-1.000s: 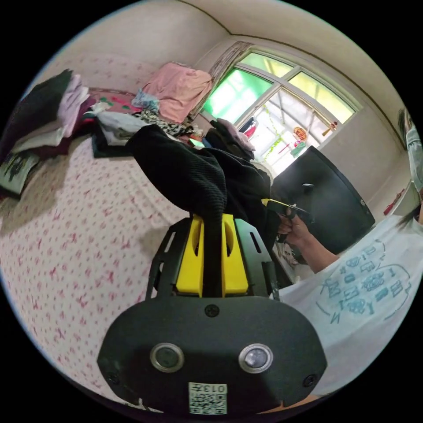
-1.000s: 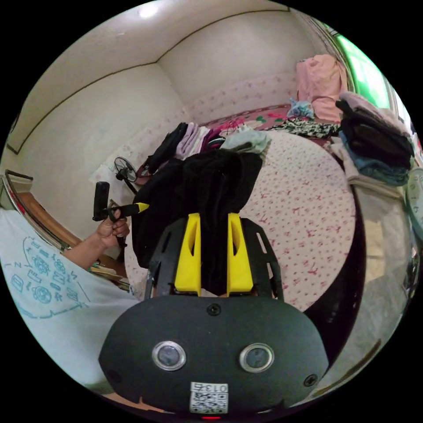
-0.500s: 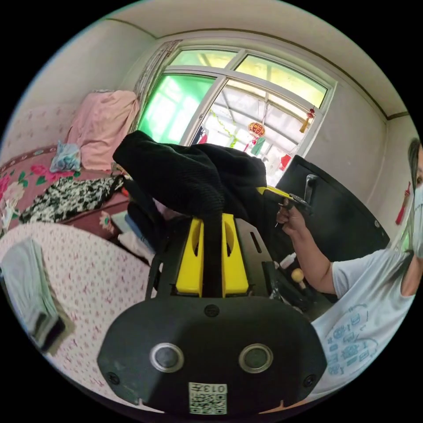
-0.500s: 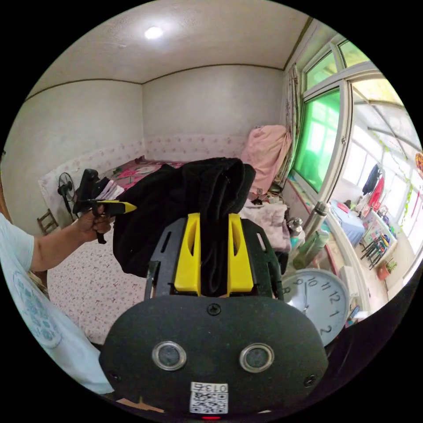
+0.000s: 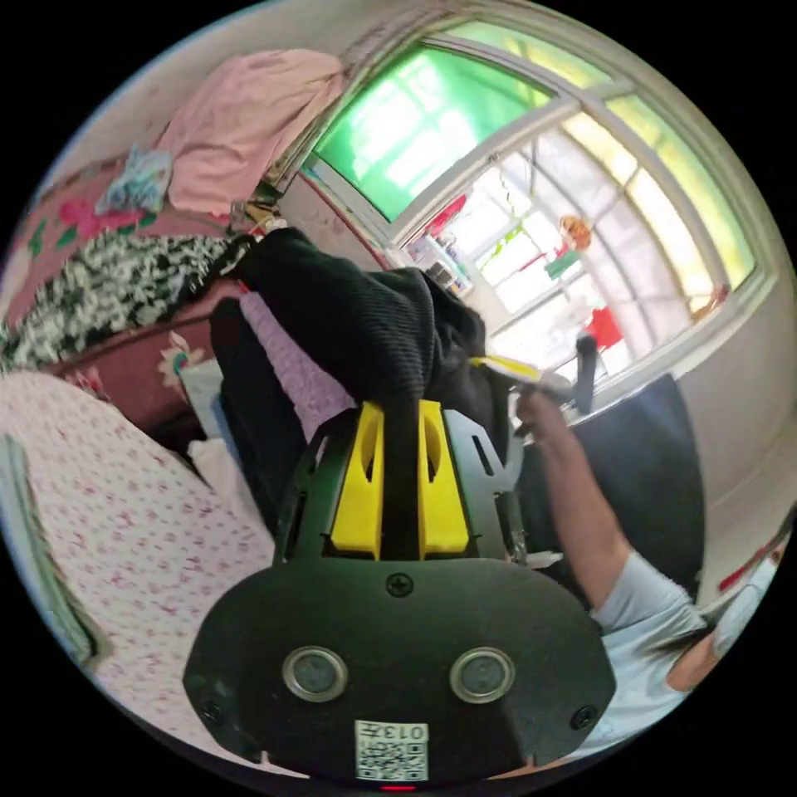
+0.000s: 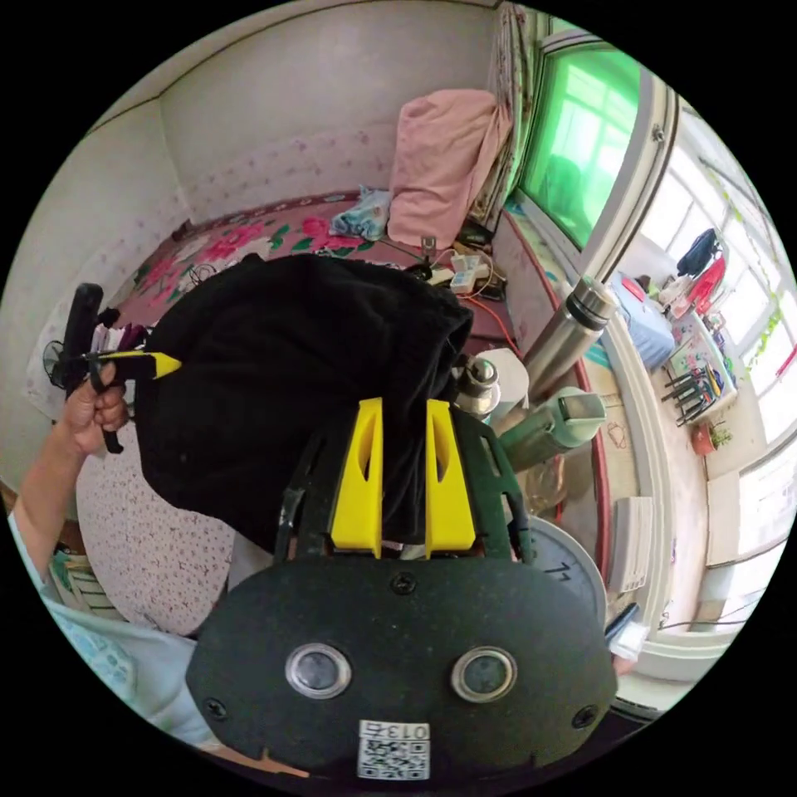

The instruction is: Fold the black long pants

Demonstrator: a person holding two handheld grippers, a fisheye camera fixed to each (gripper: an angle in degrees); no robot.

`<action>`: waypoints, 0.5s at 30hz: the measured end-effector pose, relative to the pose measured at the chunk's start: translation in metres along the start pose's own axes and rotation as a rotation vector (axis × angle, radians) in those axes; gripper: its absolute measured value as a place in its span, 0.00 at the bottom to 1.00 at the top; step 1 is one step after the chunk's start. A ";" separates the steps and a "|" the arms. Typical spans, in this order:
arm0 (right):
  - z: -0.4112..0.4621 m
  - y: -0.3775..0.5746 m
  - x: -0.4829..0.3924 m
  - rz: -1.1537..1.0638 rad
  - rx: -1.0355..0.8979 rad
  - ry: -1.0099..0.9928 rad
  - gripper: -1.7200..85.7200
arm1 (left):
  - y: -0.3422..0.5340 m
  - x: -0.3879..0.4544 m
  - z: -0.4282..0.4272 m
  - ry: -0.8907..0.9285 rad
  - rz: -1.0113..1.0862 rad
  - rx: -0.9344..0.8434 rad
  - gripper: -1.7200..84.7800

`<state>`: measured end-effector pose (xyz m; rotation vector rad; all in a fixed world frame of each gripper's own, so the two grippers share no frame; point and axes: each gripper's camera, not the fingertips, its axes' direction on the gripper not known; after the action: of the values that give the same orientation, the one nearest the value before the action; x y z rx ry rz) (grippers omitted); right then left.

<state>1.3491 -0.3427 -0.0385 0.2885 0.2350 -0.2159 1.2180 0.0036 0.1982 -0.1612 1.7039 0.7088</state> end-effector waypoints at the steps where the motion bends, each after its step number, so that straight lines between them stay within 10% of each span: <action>1: 0.001 0.003 0.008 0.017 0.046 -0.026 0.11 | 0.004 -0.010 0.014 0.030 -0.026 0.001 0.10; 15: -0.038 -0.010 0.032 -0.067 0.196 -0.033 0.12 | 0.028 -0.006 0.115 -0.091 0.113 0.039 0.11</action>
<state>1.3691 -0.3460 -0.0848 0.4713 0.1907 -0.3102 1.3030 0.0856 0.2032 -0.0051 1.6482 0.7541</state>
